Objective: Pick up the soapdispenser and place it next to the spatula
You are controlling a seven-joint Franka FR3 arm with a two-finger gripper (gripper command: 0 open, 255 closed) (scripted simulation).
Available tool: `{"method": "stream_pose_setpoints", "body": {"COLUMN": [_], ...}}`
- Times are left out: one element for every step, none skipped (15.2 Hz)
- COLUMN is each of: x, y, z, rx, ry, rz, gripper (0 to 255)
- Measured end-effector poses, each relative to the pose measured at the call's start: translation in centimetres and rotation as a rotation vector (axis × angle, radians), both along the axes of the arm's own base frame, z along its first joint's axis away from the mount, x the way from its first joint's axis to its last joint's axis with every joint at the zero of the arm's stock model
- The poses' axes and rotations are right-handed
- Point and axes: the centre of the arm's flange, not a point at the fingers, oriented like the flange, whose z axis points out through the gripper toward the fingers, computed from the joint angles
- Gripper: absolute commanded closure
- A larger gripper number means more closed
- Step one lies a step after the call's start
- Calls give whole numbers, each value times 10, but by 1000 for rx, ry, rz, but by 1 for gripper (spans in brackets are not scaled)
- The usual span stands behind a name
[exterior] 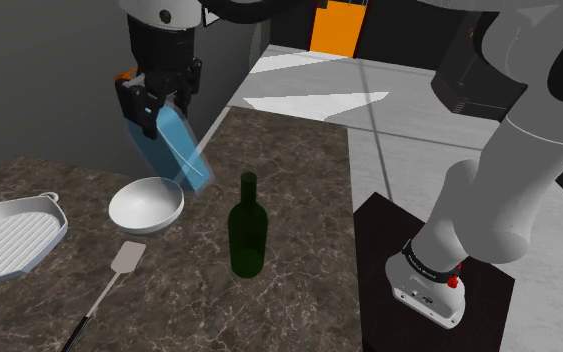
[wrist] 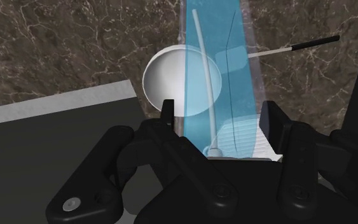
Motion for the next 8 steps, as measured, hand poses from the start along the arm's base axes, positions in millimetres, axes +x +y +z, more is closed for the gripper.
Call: {"method": "stream_pose_setpoints", "body": {"x": [1,1,1,2,2,1,2,1], "y": [0,0,0,1,0,1,0,1], "z": [-5,-11,-15,-21,-28,-33,-37,-43], "rx": [0,0,0,0,0,0,0,0], "ry": [0,0,0,0,0,0,0,0], "rz": [0,0,0,0,0,0,0,0], "gripper": [255,255,255,255,255,255,255,255]}}
